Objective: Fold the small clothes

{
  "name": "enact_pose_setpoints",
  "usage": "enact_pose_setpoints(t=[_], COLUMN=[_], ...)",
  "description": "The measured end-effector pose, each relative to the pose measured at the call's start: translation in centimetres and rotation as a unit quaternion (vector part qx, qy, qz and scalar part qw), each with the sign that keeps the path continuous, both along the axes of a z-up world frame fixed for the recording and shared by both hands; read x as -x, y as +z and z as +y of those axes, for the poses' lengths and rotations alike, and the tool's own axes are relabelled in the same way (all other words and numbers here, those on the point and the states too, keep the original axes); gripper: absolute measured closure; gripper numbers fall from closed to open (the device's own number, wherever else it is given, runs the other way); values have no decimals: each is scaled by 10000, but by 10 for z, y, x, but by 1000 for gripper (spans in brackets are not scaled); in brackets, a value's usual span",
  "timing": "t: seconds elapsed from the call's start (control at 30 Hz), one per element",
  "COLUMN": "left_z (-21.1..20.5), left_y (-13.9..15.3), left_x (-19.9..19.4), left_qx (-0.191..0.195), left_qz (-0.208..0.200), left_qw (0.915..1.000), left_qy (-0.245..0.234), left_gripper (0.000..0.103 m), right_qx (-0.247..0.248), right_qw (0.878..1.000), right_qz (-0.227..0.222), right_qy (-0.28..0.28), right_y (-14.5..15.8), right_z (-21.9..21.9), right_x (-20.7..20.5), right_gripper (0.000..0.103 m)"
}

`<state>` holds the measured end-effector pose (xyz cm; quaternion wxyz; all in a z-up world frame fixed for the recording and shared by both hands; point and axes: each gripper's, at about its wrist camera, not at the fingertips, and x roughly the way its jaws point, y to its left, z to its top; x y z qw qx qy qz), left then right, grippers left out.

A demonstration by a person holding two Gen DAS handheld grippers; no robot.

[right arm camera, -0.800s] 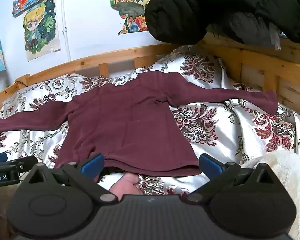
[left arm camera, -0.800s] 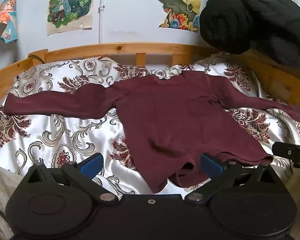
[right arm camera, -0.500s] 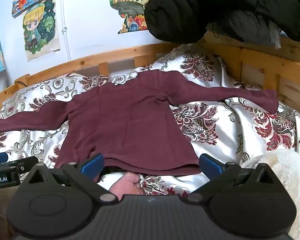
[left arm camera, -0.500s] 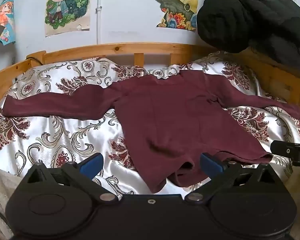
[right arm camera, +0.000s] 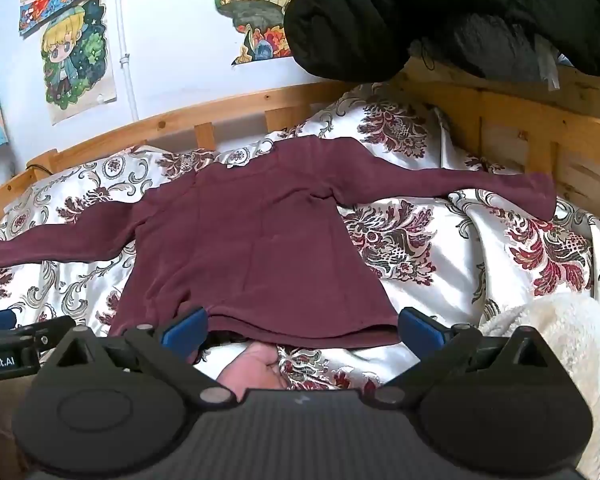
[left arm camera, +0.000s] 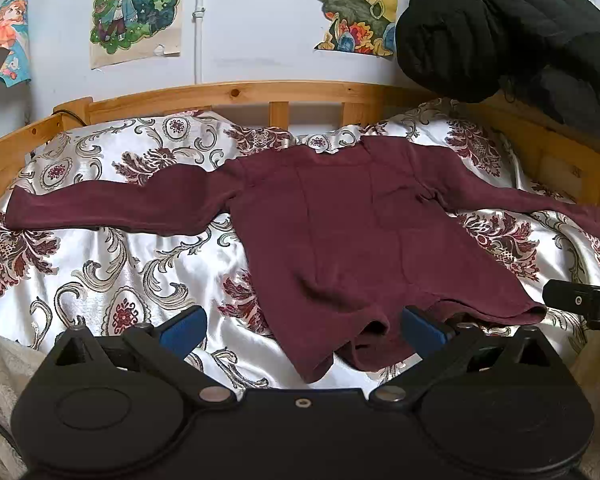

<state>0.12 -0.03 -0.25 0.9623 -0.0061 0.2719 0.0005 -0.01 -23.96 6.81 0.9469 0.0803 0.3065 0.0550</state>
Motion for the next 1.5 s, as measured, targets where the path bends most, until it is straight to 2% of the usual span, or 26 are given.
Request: enact_pose_setpoints(t=[1.5], left_z=[1], left_y=[-3], left_x=[0], left_qx=[21], left_qz=[42], left_qw=[10000], left_qy=[24], left_gripper=[1], right_qx=[-70], right_qw=[10000], right_qz=[68], right_qy=[-1], right_y=[-1], right_z=[-2], right_x=[-1], right_gripper=[0])
